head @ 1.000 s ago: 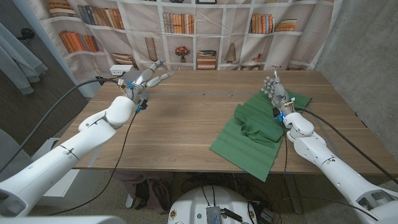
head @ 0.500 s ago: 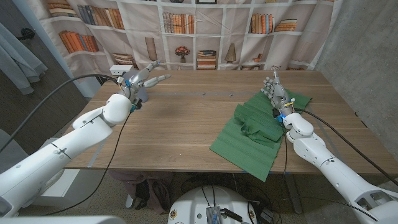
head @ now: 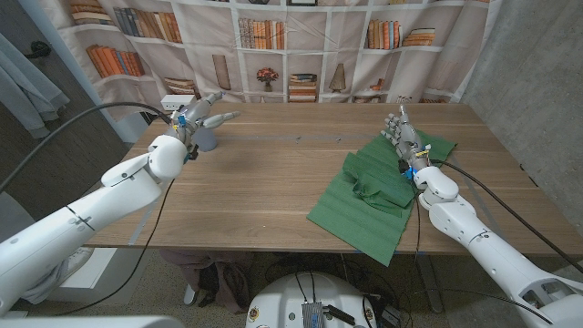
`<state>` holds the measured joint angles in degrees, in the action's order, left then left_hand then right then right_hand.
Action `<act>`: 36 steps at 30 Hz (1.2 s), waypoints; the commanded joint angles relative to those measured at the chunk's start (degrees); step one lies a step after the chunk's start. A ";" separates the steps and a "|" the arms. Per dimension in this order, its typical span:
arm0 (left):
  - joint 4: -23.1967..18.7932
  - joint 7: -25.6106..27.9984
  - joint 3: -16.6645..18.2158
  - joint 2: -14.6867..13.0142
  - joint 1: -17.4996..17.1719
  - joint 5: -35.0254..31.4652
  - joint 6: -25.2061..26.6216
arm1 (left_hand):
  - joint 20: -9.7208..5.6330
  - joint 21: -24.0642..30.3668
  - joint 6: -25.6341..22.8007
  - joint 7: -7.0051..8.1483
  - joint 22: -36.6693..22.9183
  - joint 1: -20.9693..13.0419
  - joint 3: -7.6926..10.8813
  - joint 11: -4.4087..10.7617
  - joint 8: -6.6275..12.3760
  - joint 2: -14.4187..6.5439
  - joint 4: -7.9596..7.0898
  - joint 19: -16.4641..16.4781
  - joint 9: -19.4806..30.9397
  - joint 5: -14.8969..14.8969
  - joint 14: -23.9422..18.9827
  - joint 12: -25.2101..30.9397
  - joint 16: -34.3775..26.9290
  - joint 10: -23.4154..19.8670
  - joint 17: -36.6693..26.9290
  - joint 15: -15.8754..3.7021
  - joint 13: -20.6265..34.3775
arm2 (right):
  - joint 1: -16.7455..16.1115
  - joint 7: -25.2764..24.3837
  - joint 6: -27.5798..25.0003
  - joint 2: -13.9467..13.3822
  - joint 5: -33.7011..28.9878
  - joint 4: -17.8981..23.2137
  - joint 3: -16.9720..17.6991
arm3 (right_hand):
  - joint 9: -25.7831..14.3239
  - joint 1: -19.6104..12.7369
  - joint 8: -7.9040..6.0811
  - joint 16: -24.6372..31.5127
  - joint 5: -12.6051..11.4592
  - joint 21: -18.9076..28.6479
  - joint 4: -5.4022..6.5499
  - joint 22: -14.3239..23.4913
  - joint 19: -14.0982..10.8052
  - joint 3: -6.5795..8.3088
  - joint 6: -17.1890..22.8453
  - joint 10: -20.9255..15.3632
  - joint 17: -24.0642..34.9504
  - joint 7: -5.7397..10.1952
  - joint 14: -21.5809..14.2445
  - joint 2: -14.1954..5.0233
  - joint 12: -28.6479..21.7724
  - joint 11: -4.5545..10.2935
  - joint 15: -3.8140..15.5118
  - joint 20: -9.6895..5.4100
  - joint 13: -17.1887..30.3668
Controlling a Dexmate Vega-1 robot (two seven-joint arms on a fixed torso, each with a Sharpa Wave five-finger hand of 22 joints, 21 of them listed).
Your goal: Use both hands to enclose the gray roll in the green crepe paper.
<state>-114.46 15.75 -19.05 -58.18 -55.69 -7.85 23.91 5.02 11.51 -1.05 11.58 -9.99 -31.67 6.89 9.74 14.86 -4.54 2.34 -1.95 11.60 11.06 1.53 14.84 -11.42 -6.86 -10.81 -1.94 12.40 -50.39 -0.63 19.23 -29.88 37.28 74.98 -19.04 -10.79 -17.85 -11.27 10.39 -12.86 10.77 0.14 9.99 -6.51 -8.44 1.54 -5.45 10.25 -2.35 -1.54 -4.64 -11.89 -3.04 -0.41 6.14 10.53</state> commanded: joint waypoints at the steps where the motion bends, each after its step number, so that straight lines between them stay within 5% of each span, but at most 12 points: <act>1: -1.12 0.41 1.78 -2.56 -1.50 -1.00 2.91 | -0.15 -0.10 -1.25 0.37 -0.25 -1.10 0.27 0.45 0.48 0.54 0.56 0.04 0.13 0.23 -0.15 0.51 -0.19 -1.19 -0.04 -3.38 0.07 | 0.04 -0.13 -0.52 0.37 0.03 -0.25 -0.31 | -0.12 -0.65 -0.41 0.33 0.33 0.25 -0.21 0.33 -0.23 -0.15 0.42 -0.56 0.18 -0.24 -0.25 -0.07 -0.49 -0.08 0.07 -0.14 0.27; 7: -2.00 0.67 1.41 -3.60 -1.29 -3.03 4.92 | 0.09 0.08 3.80 0.55 -0.26 -2.11 0.44 1.01 -2.17 0.48 1.22 0.77 0.09 0.29 -4.22 0.35 -1.41 -2.16 -0.16 -5.46 0.18 | 0.28 -0.11 -0.64 0.49 -0.04 -0.48 -0.45 | -0.12 -0.72 -0.42 0.40 0.42 0.29 -0.24 0.34 -0.29 -0.10 0.55 -0.73 0.20 -0.22 -0.44 -0.17 -0.55 -0.04 0.14 -0.16 0.27; 26: -2.13 -0.03 0.69 -5.75 0.04 -7.12 8.40 | 1.07 0.09 0.32 0.79 -0.37 -2.60 0.34 1.99 -1.10 0.65 1.61 1.09 0.20 0.37 -3.69 0.64 -0.80 -3.75 -0.47 -5.00 0.56 | 0.24 -0.65 -0.91 0.50 -0.29 -0.57 -0.54 | -0.13 -1.07 -0.44 0.43 0.63 0.40 -0.44 0.35 -0.47 0.08 0.87 -0.97 0.19 -0.29 -0.66 -0.40 -0.62 -0.10 0.15 -0.37 0.27; 36: -0.55 0.63 1.94 -7.22 -0.95 -7.30 5.43 | 0.97 0.12 -0.63 0.98 -0.39 -2.82 0.34 1.81 -0.86 0.68 1.77 1.23 0.29 0.43 -2.90 0.36 -0.48 -3.35 -0.54 -5.02 0.72 | 0.58 -0.84 -0.90 0.41 -0.65 -0.52 -0.59 | -0.13 -1.30 -0.41 0.39 0.72 0.39 -0.56 0.35 -0.45 0.21 0.93 -0.95 0.18 -0.28 -0.63 -0.54 -0.60 -0.02 0.08 -0.39 0.27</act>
<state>-116.26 15.58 -18.30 -64.15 -55.81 -14.39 31.11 5.43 11.51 -1.55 12.28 -10.28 -34.16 7.13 11.56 13.85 -3.58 3.73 -0.92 11.59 11.06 -1.99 15.29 -12.06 -10.51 -11.08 -2.03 12.94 -50.10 -1.31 18.40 -29.33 36.95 74.42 -19.56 -10.78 -18.30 -11.26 10.61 -12.41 10.77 -0.09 10.29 -6.83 -8.20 2.15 -5.96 10.25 -2.35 -1.74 -5.09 -12.34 -2.94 -0.21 5.82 10.53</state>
